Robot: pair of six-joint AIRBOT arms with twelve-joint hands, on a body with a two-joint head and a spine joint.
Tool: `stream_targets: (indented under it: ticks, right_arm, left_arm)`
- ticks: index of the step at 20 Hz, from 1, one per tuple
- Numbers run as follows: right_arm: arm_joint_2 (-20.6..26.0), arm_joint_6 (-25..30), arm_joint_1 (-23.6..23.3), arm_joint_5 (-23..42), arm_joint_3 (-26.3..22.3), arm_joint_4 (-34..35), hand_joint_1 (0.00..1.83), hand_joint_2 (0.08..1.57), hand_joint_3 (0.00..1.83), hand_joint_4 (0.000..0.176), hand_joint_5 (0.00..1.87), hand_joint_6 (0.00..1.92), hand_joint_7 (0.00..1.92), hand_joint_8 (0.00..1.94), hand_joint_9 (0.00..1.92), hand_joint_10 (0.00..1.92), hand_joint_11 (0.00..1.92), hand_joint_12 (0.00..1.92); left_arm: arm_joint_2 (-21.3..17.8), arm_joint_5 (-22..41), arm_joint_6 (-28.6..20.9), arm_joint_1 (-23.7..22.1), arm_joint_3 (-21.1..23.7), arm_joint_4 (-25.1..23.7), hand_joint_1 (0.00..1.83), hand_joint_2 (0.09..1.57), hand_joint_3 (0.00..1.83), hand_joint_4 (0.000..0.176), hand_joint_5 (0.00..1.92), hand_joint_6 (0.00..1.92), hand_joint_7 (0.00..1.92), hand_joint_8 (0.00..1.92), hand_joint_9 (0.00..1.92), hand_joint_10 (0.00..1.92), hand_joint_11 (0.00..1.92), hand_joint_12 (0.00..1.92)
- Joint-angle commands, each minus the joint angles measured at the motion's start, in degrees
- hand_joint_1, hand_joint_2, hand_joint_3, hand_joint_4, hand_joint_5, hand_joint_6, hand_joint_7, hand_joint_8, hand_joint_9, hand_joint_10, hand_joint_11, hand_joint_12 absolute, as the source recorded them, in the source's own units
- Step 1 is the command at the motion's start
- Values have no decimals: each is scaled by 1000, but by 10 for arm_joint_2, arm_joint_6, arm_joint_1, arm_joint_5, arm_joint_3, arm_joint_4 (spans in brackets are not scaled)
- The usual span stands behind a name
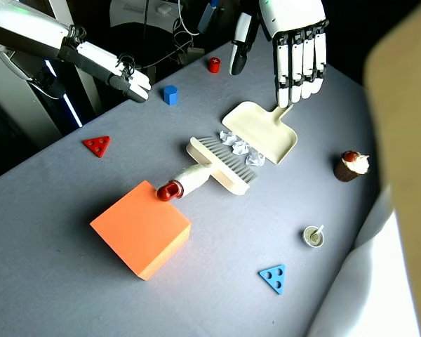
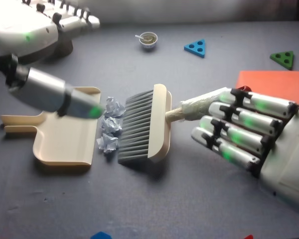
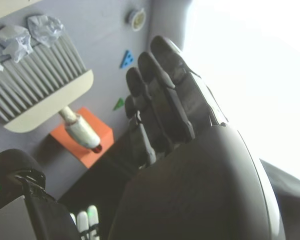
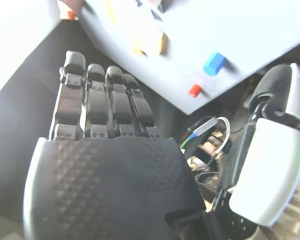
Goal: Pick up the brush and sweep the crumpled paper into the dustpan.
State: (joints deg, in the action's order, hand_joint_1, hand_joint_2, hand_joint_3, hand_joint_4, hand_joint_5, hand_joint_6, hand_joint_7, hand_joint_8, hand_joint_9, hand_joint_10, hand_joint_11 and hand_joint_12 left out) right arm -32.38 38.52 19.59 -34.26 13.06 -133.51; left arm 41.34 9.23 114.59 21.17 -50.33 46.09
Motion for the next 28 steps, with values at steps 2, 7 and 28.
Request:
stream_targets:
  ticks: [2, 7, 28]
  right_arm:
    - [-9, -1, 4, -103, -3, -22, 40, 853, 10, 0, 7, 3, 43, 10, 69, 15, 80, 75]
    - [-42, -1, 29, -176, -2, -21, 28, 830, 0, 0, 45, 2, 83, 3, 107, 5, 131, 56]
    - [-87, -1, 62, -277, 1, -22, 17, 893, 9, 0, 2, 0, 35, 0, 64, 0, 77, 0]
  left_arm:
    - [1, 51, 4, -8, -3, -3, 0, 810, 2, 0, 63, 6, 92, 9, 97, 9, 72, 172]
    - [-4, 46, 40, -7, 4, 27, 0, 810, 1, 0, 63, 2, 94, 4, 93, 3, 69, 163]
    - [5, 160, -13, 138, -15, -8, 612, 791, 7, 0, 20, 1, 149, 11, 175, 11, 198, 173]
